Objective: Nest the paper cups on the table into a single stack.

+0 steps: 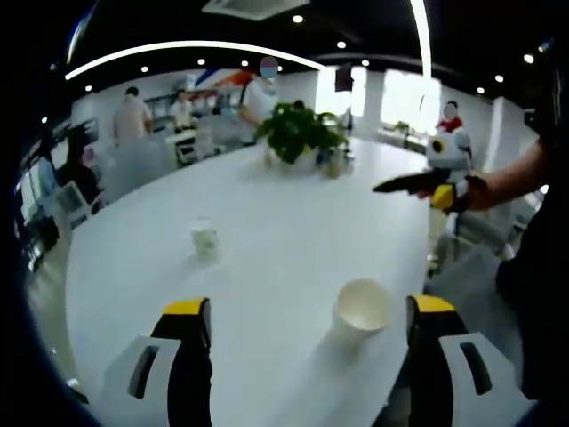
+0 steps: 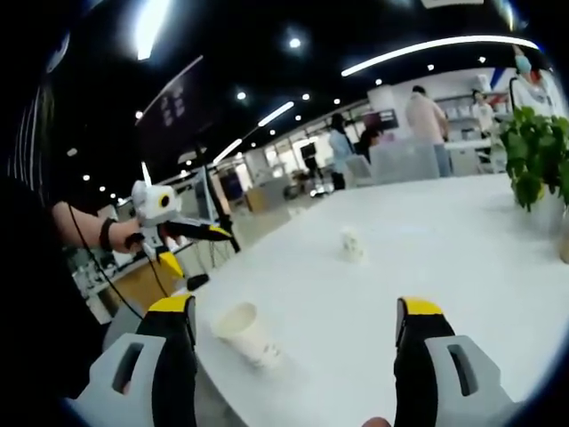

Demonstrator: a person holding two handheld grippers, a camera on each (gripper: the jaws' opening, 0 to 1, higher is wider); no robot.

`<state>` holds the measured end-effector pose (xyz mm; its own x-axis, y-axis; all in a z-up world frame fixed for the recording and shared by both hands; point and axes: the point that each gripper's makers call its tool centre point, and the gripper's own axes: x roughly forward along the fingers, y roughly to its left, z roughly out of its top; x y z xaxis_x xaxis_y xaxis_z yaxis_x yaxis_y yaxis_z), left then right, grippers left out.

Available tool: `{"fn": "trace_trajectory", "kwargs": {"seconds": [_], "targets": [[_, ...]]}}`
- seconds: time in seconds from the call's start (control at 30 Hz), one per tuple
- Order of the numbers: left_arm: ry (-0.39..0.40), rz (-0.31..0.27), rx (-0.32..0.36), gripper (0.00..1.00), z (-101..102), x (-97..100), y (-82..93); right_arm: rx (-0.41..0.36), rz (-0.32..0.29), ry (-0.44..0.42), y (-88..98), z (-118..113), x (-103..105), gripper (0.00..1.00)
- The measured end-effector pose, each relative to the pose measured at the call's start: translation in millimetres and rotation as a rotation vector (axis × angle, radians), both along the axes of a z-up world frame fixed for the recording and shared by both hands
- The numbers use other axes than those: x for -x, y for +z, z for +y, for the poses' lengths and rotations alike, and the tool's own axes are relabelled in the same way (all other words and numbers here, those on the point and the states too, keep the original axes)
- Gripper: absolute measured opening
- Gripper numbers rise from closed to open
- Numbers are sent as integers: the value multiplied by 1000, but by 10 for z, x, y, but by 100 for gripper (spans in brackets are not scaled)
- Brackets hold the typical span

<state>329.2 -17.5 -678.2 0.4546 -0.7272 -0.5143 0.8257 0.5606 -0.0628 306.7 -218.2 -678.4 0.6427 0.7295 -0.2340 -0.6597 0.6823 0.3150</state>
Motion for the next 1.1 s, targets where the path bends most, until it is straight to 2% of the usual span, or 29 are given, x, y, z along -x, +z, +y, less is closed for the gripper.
{"fn": "trace_trajectory", "kwargs": {"seconds": [0.13, 0.43, 0.63, 1.0, 1.1], "targets": [[37, -13, 33, 100, 27, -55, 34, 2, -3, 2, 14, 8, 6, 91], [95, -11, 93, 100, 108, -126, 100, 10, -4, -2, 18, -19, 20, 93], [158, -14, 129, 100, 217, -199, 116, 40, -8, 2, -16, 1, 67, 100], [213, 1, 168, 99, 302, -249, 107, 46, -11, -15, -35, -65, 62, 100], [232, -12, 172, 99, 334, -285, 124, 48, -15, -19, -27, -69, 60, 100]]}}
